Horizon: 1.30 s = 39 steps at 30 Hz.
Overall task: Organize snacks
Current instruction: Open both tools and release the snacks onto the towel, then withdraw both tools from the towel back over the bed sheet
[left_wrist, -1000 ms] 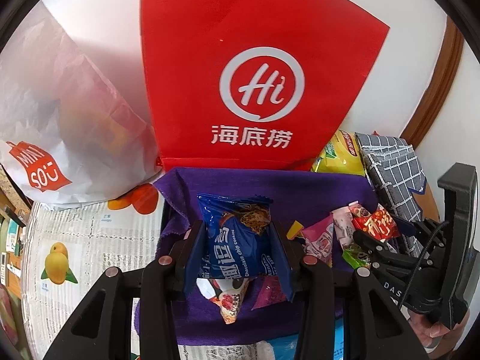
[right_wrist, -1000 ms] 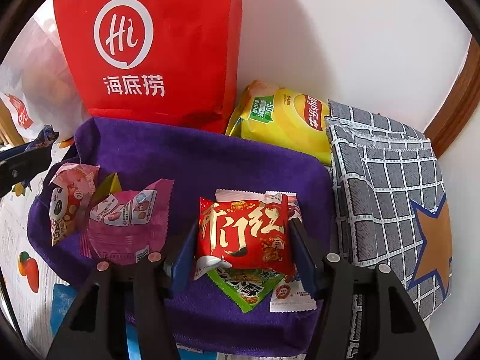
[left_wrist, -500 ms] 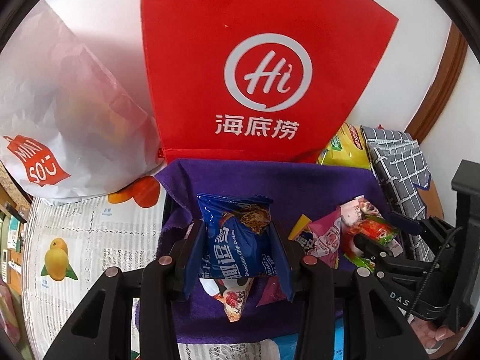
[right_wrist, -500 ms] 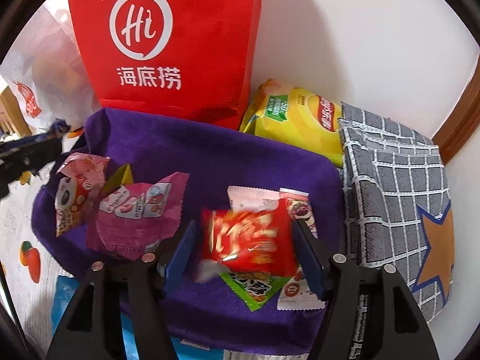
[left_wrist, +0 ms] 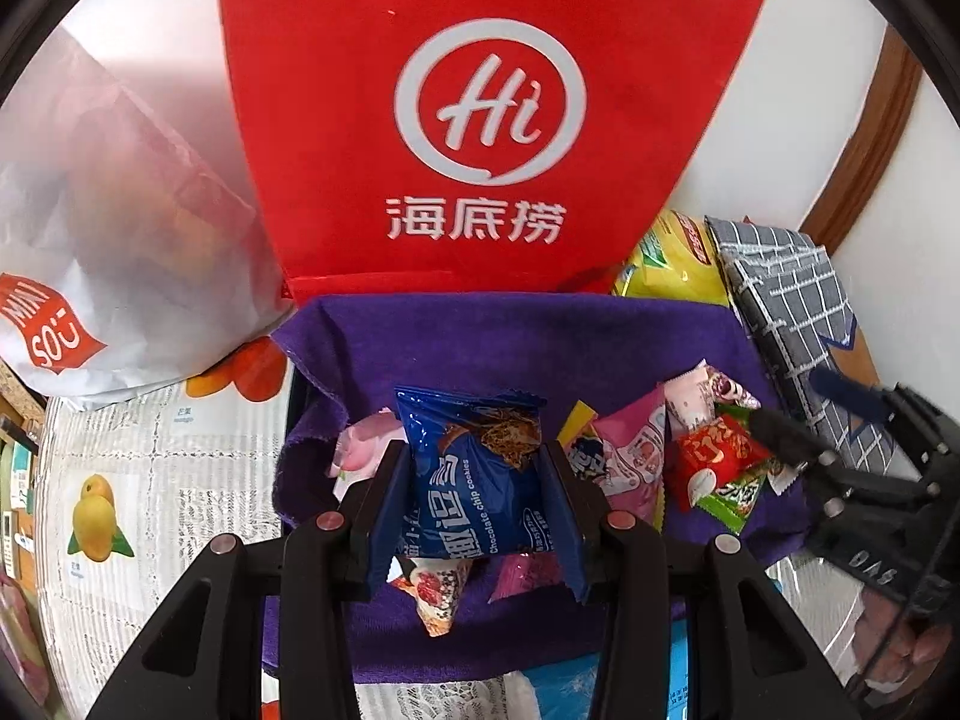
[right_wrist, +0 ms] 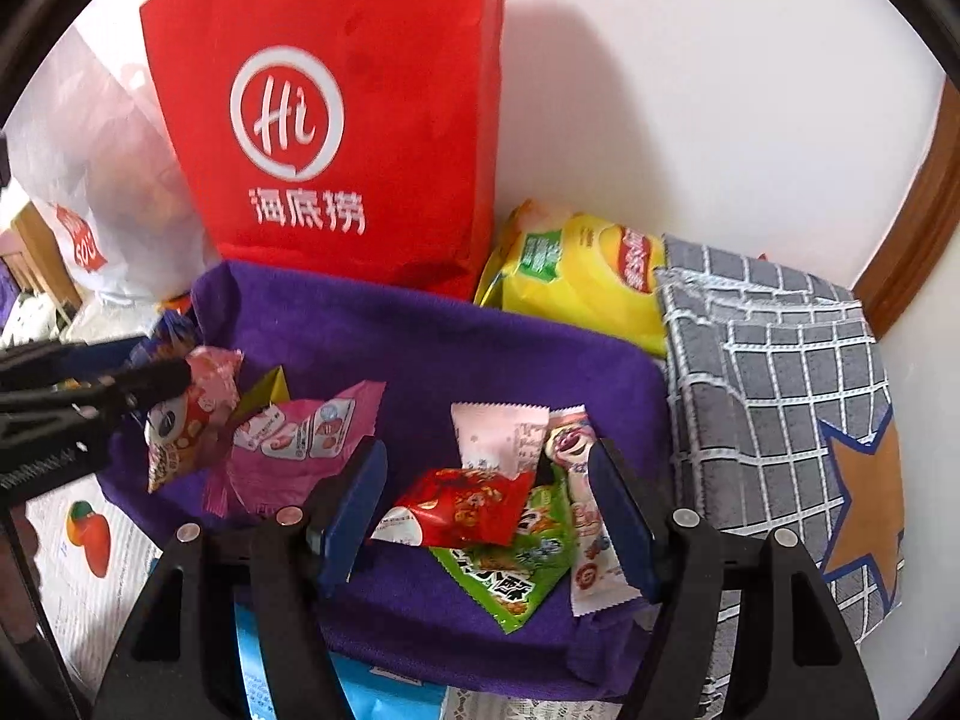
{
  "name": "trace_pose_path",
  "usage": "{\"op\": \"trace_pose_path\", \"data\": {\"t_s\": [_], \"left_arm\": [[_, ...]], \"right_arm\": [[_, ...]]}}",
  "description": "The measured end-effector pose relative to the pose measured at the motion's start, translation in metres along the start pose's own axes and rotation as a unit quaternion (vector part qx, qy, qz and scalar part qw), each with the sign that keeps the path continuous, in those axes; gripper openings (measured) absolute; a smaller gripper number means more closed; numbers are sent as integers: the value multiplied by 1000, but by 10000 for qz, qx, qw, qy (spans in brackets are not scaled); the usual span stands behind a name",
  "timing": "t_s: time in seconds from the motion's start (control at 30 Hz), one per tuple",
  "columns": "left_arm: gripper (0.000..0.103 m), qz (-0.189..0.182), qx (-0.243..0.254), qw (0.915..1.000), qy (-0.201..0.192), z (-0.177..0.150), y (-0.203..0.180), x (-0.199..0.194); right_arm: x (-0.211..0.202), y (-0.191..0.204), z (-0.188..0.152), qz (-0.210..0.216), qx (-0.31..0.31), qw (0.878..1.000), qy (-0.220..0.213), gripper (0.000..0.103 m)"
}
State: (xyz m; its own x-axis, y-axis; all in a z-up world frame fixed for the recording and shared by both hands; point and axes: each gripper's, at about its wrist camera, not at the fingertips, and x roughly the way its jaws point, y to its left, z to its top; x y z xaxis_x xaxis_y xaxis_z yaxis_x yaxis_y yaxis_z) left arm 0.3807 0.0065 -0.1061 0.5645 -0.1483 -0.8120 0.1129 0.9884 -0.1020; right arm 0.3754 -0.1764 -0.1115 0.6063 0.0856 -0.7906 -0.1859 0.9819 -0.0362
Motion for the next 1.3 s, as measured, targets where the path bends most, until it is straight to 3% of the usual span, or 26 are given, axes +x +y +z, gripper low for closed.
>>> {"op": "trace_pose_path", "data": {"t_s": [0.2, 0.6, 0.67, 0.73, 0.83, 1.3], "left_arm": [[43, 15, 79, 9999, 74, -2, -6, 3], [43, -6, 71, 9999, 135, -1, -7, 8], [45, -38, 48, 9999, 142, -1, -7, 7], [56, -86, 40, 9999, 141, 0, -6, 5], [64, -144, 119, 9998, 67, 1, -9, -3], [64, -38, 179, 9986, -492, 4, -13, -50]], "right_arm": [[-14, -6, 4, 80, 169, 9995, -261, 69], [-16, -5, 4, 114, 235, 9993, -271, 69], [-16, -5, 3, 107, 218, 9993, -272, 69], [-16, -5, 3, 103, 222, 9993, -274, 69], [-17, -5, 4, 90, 229, 9993, -275, 69], [-39, 2, 7, -117, 239, 9988, -410, 69]]}}
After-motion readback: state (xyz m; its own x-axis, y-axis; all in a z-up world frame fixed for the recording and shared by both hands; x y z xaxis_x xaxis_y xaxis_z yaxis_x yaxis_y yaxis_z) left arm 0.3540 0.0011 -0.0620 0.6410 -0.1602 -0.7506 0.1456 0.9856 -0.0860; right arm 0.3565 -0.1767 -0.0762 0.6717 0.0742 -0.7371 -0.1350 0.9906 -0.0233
